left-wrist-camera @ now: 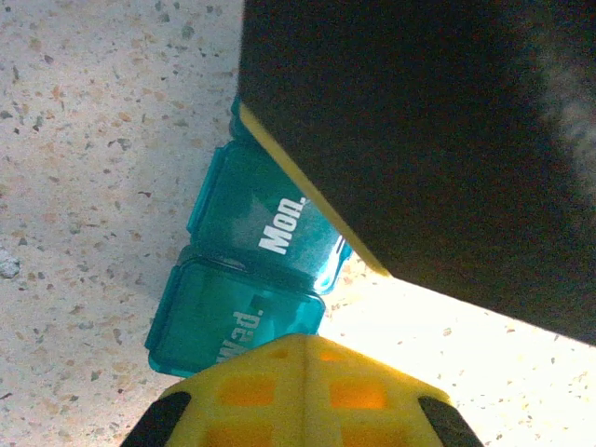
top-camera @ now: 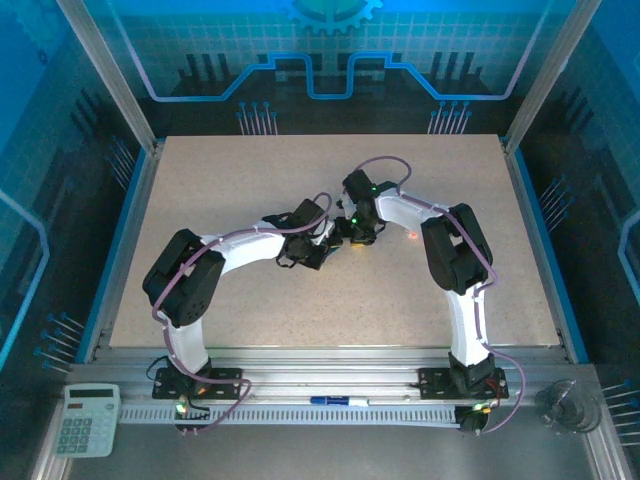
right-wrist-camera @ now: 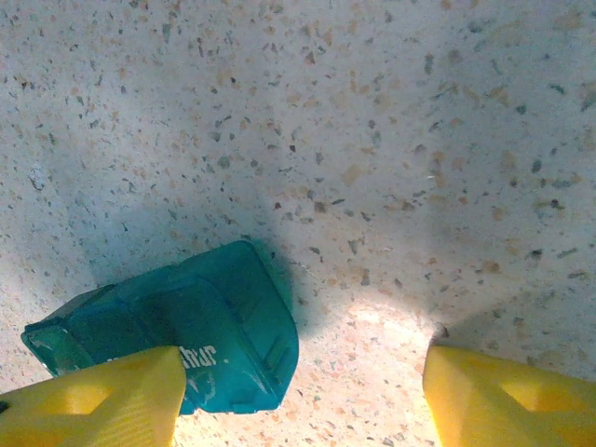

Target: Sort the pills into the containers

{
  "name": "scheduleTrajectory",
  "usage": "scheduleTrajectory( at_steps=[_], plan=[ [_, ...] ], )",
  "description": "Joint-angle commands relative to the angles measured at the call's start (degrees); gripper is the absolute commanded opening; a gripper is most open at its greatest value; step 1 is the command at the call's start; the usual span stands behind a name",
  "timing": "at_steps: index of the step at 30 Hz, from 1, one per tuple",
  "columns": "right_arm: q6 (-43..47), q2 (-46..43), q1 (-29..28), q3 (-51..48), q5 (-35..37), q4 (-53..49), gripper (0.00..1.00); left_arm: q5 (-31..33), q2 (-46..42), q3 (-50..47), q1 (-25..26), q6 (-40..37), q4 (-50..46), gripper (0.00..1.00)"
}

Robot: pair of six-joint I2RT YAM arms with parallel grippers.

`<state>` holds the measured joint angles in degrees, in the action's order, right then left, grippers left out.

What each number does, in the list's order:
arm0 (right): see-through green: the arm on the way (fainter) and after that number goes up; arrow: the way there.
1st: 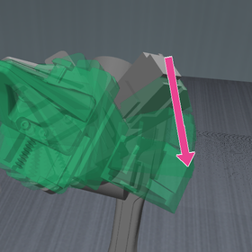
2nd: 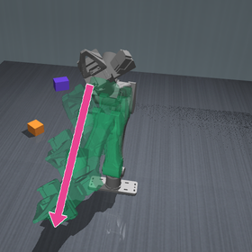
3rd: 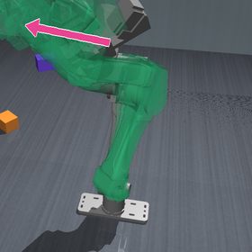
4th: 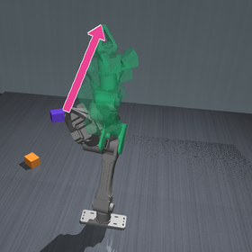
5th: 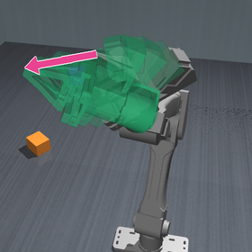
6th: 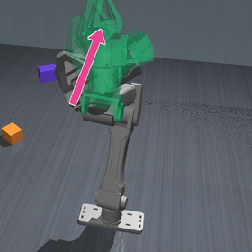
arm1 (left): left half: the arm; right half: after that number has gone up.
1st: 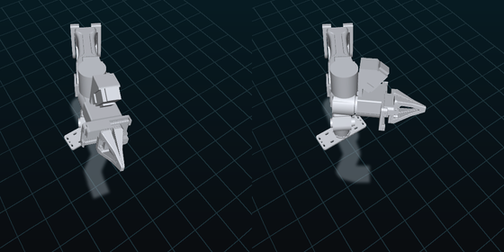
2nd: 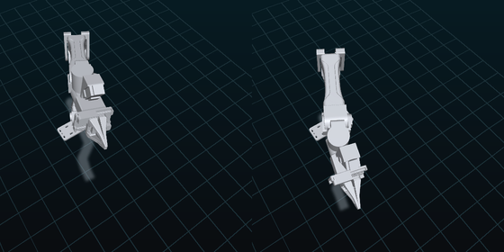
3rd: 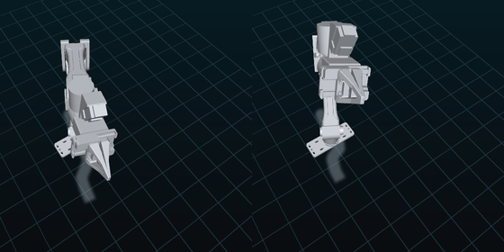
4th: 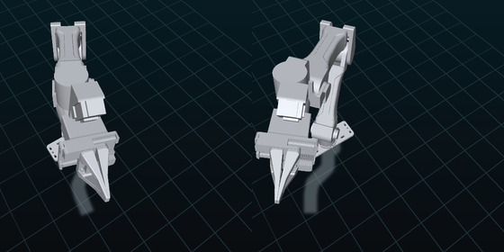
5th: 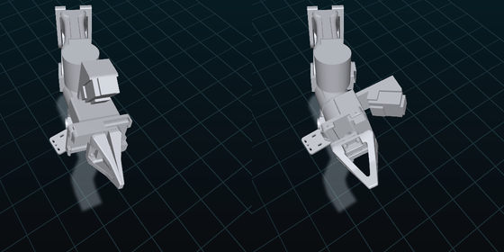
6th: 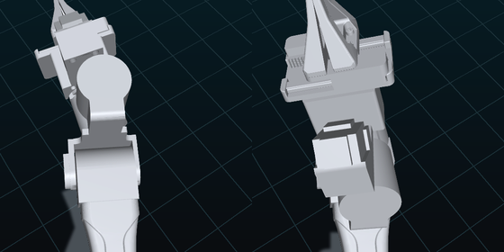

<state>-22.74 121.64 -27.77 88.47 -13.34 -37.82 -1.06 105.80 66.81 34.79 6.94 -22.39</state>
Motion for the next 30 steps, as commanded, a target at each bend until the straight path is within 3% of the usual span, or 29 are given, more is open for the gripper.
scheduleTrajectory(
  at_steps=[1,9,19,26,30],
  plan=[
    [-0.5,4.9,-0.3,-0.7,-0.5,2.8,0.7,1.5,1.9,-1.6,0.3,-0.4,-4.9,0.0],
    [-0.1,5.1,0.6,3.3,-1.6,1.0,0.7,1.6,-1.7,1.5,-0.5,-0.7,-4.2,0.0],
    [0.3,1.7,3.5,11.3,-4.4,-1.1,0.73,4.9,-10.6,3.5,-3.1,0.0,-2.0,0.08],
    [0.4,-6.5,7.5,12.2,-5.1,-1.6,0.78,9.1,-18.0,2.7,-5.6,-1.1,1.0,0.23],
    [0.3,-14.4,11.6,7.9,-4.7,1.3,0.82,11.5,-23.1,1.1,-8.4,-2.2,3.7,0.4]
  ],
)
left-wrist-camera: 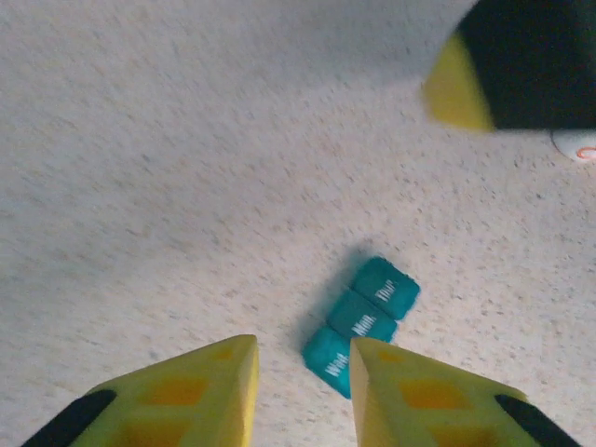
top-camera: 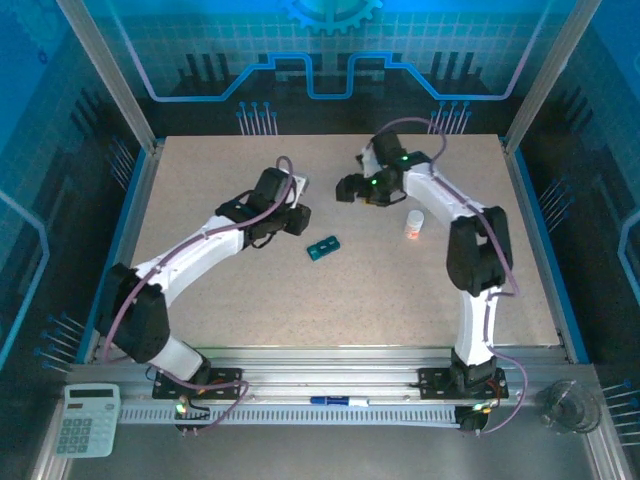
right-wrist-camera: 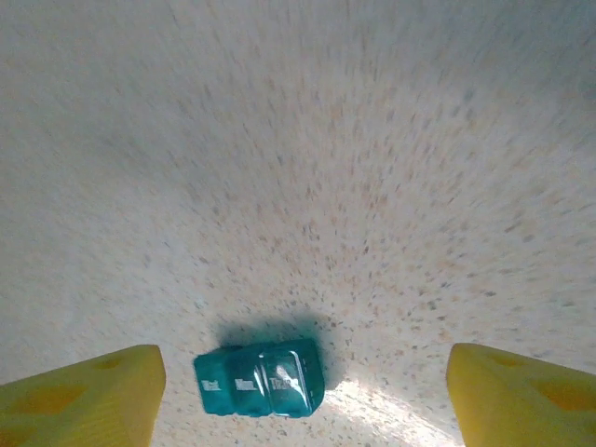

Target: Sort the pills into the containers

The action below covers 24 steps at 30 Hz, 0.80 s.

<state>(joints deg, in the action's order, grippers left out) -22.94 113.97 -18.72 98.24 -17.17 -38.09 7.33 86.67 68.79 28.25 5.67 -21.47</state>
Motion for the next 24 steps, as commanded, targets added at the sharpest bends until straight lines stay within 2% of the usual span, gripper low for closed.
scheduleTrajectory(
  at_steps=[1,4,5,6,11,17,21,24],
  plan=[
    [0.3,-8.8,3.9,-3.5,-0.7,2.6,0.84,3.7,-5.6,-1.8,-2.9,-1.0,3.9,0.48],
    [-0.2,-14.7,7.8,-8.5,-0.5,6.0,0.89,5.3,-9.9,-4.3,-6.6,-0.4,7.3,0.73],
    [-0.2,-16.3,8.8,-10.0,-0.1,6.8,0.97,6.0,-11.0,-5.1,-7.7,-0.2,8.0,0.85],
    [-0.1,-18.1,10.1,-11.8,0.4,7.7,1.0,6.9,-12.2,-5.9,-8.9,0.0,8.9,0.99],
    [0.2,-26.4,15.9,-20.7,5.5,12.3,1.0,9.3,-16.5,-10.9,-15.1,-0.1,12.9,0.99],
    [-0.4,-33.6,20.8,-31.1,15.8,17.9,1.0,10.9,-20.7,-22.4,-20.3,-2.5,26.0,0.99],
    [-0.8,-36.9,22.1,-38.4,23.3,23.8,1.0,8.4,-20.9,-28.6,-23.1,-4.6,33.2,0.99],
    [1.3,-40.1,22.1,-46.0,28.8,32.1,1.0,6.6,-20.3,-32.1,-23.8,-8.0,36.7,0.99]
  ],
)
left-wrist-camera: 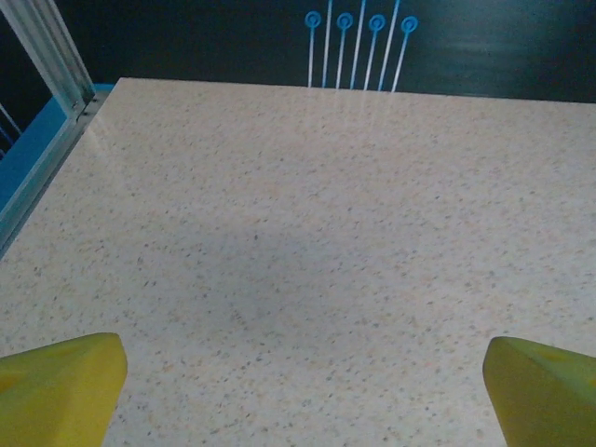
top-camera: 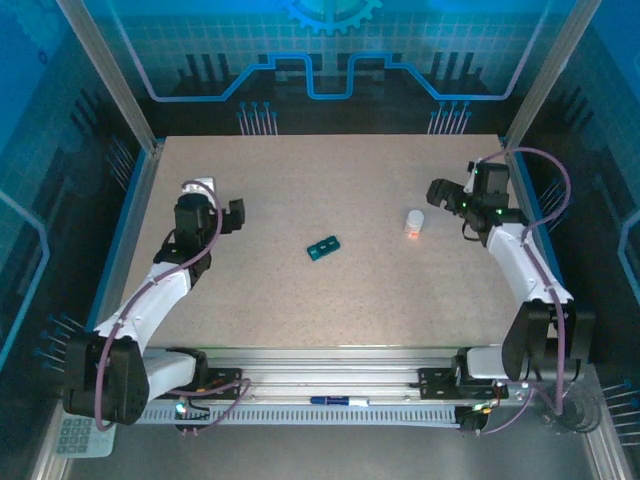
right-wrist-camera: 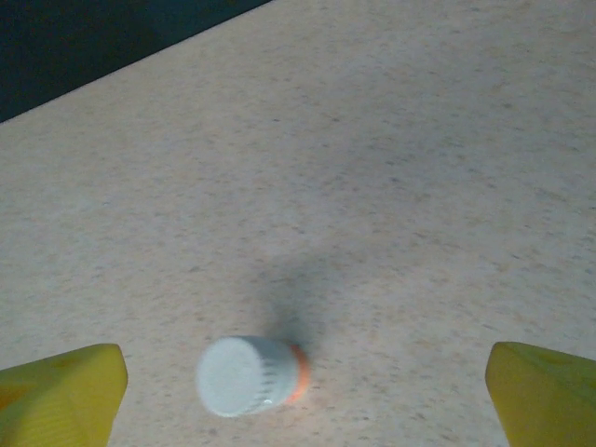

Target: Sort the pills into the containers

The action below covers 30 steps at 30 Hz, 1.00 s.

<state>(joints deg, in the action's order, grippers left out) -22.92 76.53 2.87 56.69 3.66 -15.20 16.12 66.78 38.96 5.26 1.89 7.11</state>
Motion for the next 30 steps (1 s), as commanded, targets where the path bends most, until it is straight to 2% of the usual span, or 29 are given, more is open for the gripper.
scheduleTrajectory(
  at_steps=[1,6,9,14,20,24,26,28,30],
  plan=[
    [2.2,-3.6,0.4,-6.5,9.7,11.7,1.0,-2.7,-0.3,-3.7,-1.0,-5.3,9.4,0.99],
    [9.2,-6.5,0.0,-15.9,11.5,20.2,1.0,-3.8,-0.6,-8.7,-2.0,-5.4,12.5,0.99],
    [10.4,-7.9,-0.2,-20.7,11.2,25.3,1.0,-3.6,-1.2,-12.2,-2.3,-5.1,15.4,0.99],
    [11.4,-6.9,-1.0,-24.1,11.5,27.9,1.0,-5.1,-0.1,-19.0,-2.4,-3.7,26.5,0.99],
    [14.6,-4.9,-3.6,-30.3,11.6,40.9,1.0,-9.1,10.4,-22.4,-2.3,-3.4,44.7,0.99],
    [18.4,-1.3,-6.8,-35.3,12.3,54.1,1.0,-12.8,16.7,-21.2,-2.7,-4.8,48.5,0.99],
    [19.9,-0.6,-7.7,-35.5,11.7,55.9,1.0,-13.6,19.9,-20.7,-2.8,-5.1,50.2,0.99],
    [21.6,2.2,-8.3,-36.9,11.1,62.6,1.0,-13.1,22.4,-20.4,-2.9,-5.1,52.5,0.99],
    [22.0,6.4,-8.5,-38.4,10.7,69.4,1.0,-13.2,22.0,-19.3,-3.4,-4.5,49.9,0.99]
  ],
)
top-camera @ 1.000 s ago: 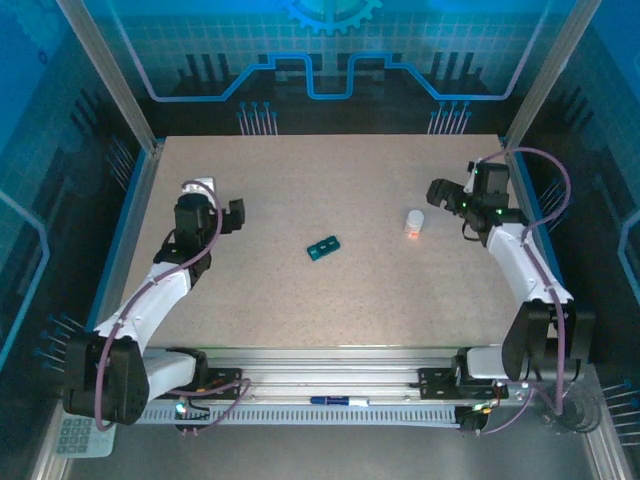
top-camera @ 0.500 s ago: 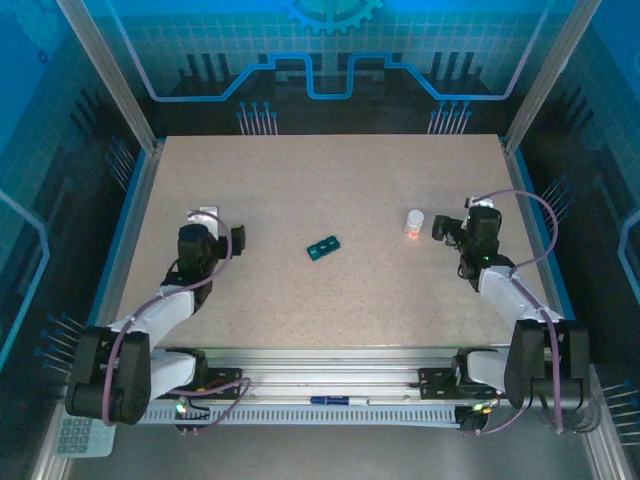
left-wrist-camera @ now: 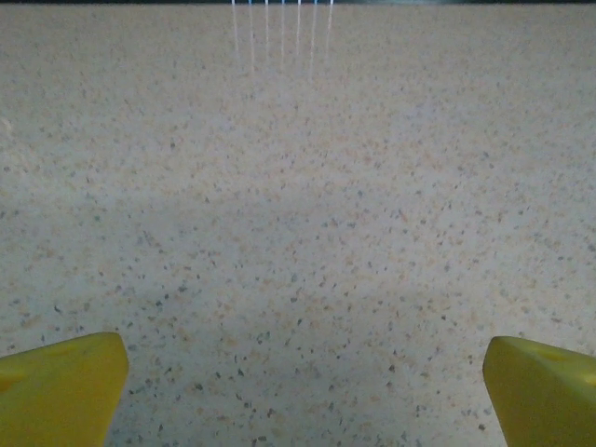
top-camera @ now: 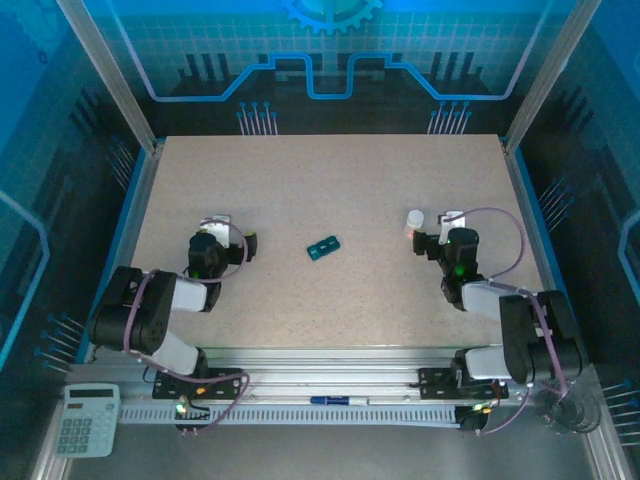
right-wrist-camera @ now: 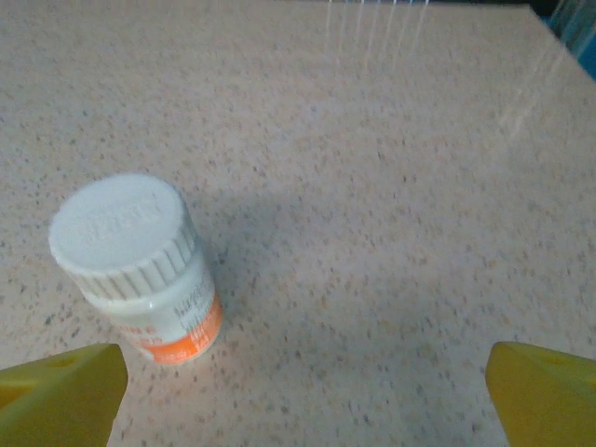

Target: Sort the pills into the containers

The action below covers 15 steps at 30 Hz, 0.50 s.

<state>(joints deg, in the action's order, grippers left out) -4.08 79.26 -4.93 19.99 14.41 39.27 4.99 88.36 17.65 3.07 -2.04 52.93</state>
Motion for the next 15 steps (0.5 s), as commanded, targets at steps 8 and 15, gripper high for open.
scheduleTrajectory(
  at_steps=[8,15],
  plan=[
    [5.0,8.6,-1.1,2.4,-3.7,11.9,1.0,-5.0,0.6,4.4,-3.2,1.3,-0.4,0.99],
    [3.3,8.5,1.3,2.6,-6.7,11.6,1.0,-5.5,0.7,4.9,-4.1,2.1,-1.3,0.99]
  ],
)
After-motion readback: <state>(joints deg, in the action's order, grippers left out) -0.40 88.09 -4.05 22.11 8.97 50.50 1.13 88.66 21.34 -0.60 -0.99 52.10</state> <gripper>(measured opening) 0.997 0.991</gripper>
